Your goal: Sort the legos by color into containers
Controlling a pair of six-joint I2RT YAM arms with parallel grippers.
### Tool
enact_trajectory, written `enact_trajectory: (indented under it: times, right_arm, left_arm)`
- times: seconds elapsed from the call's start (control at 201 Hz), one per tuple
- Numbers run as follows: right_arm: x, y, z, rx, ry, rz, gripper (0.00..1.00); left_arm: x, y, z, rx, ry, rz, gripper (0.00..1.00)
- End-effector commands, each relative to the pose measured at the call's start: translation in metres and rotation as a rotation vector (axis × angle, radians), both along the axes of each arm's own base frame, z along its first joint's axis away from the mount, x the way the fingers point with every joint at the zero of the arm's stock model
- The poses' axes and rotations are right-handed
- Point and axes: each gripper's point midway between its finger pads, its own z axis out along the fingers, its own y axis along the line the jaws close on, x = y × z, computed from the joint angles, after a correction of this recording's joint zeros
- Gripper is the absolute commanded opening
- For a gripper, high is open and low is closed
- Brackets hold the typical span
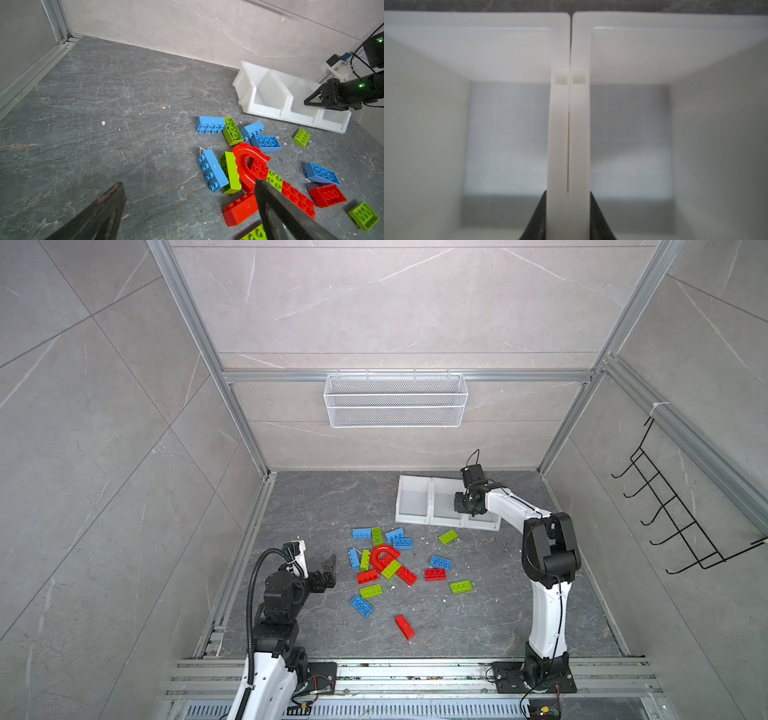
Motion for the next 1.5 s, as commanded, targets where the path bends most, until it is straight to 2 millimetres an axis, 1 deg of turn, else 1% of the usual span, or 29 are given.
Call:
enact_trajectory:
  times: [0.0,0.095,0.154,0.189,0.229,0.249,0.279,0.348,0.378,0.428,0.503,0.542,0.592,0.632,0.712,0.781,0.841,0.886,1.02,1.105,1.234,1.498]
  right_arm:
    - [-0.017,0.004,0.016,0.015,-0.005,0.037,0.15]
    - [-0.021,0.0,0.02,0.001,-0.027,0.038,0.14]
    - [-0.019,0.0,0.024,-0.014,-0.033,0.054,0.17]
    - [-0.016,0.0,0.028,-0.022,-0.034,0.062,0.23]
    - [-0.014,0.0,0.033,-0.027,-0.035,0.067,0.35]
    - [-0.012,0.0,0.036,-0.029,-0.038,0.071,0.44]
    - [-0.01,0.001,0.041,-0.028,-0.045,0.076,0.5]
    - [-0.006,0.003,0.058,-0.014,-0.08,0.081,0.59]
    - [-0.006,0.004,0.065,-0.009,-0.093,0.082,0.61]
    - [-0.007,0.005,0.082,0.006,-0.125,0.08,0.64]
    - [-0.017,0.007,0.105,0.043,-0.164,0.08,0.66]
    - [-0.03,0.008,0.115,0.075,-0.177,0.083,0.68]
    - [-0.047,0.013,0.12,0.12,-0.19,0.087,0.69]
    - [-0.06,0.015,0.121,0.148,-0.191,0.091,0.7]
    - [-0.091,0.024,0.11,0.177,-0.169,0.116,0.72]
    - [-0.117,0.032,0.094,0.177,-0.131,0.14,0.74]
    - [-0.131,0.04,0.082,0.173,-0.112,0.171,0.77]
    - [-0.136,0.043,0.07,0.162,-0.094,0.189,0.78]
    - [-0.138,0.05,0.033,0.093,-0.001,0.263,0.79]
    - [-0.134,0.058,0.018,0.07,0.031,0.303,0.82]
    - [-0.127,0.059,0.006,0.045,0.041,0.312,0.85]
    - [-0.116,0.066,-0.018,0.029,0.093,0.33,0.86]
  left_arm:
    - [0.001,0.003,0.005,-0.003,-0.022,0.021,1.0]
    - [0.001,0.003,0.006,-0.004,-0.023,0.022,1.0]
    - [0.001,0.003,0.005,-0.004,-0.021,0.021,1.0]
    - [0.001,0.003,0.005,-0.004,-0.02,0.02,1.0]
    - [0.001,0.003,0.005,-0.004,-0.02,0.02,1.0]
    - [0.001,0.003,0.005,-0.004,-0.021,0.021,1.0]
    - [0.001,0.003,0.005,-0.004,-0.019,0.021,1.0]
    - [0.001,0.003,0.005,-0.003,-0.019,0.022,1.0]
    - [0.001,0.003,0.005,-0.004,-0.022,0.022,1.0]
    - [0.001,0.004,0.005,-0.003,-0.022,0.024,1.0]
    - [0.0,0.004,0.006,-0.004,-0.024,0.027,1.0]
    - [0.0,0.004,0.006,-0.005,-0.026,0.028,1.0]
    - [0.0,0.005,0.007,-0.004,-0.031,0.029,1.0]
    - [0.0,0.005,0.006,-0.006,-0.028,0.031,1.0]
    - [-0.001,0.005,0.007,-0.006,-0.031,0.031,1.0]
    - [-0.001,0.006,0.006,-0.004,-0.031,0.037,1.0]
    - [-0.001,0.007,0.006,-0.005,-0.03,0.044,1.0]
    - [-0.001,0.007,0.006,-0.005,-0.029,0.046,1.0]
    - [-0.001,0.007,0.007,-0.007,-0.032,0.044,1.0]
    - [-0.001,0.007,0.006,-0.006,-0.03,0.043,1.0]
    - [-0.001,0.007,0.006,-0.007,-0.032,0.043,1.0]
    - [-0.001,0.007,0.006,-0.006,-0.03,0.041,1.0]
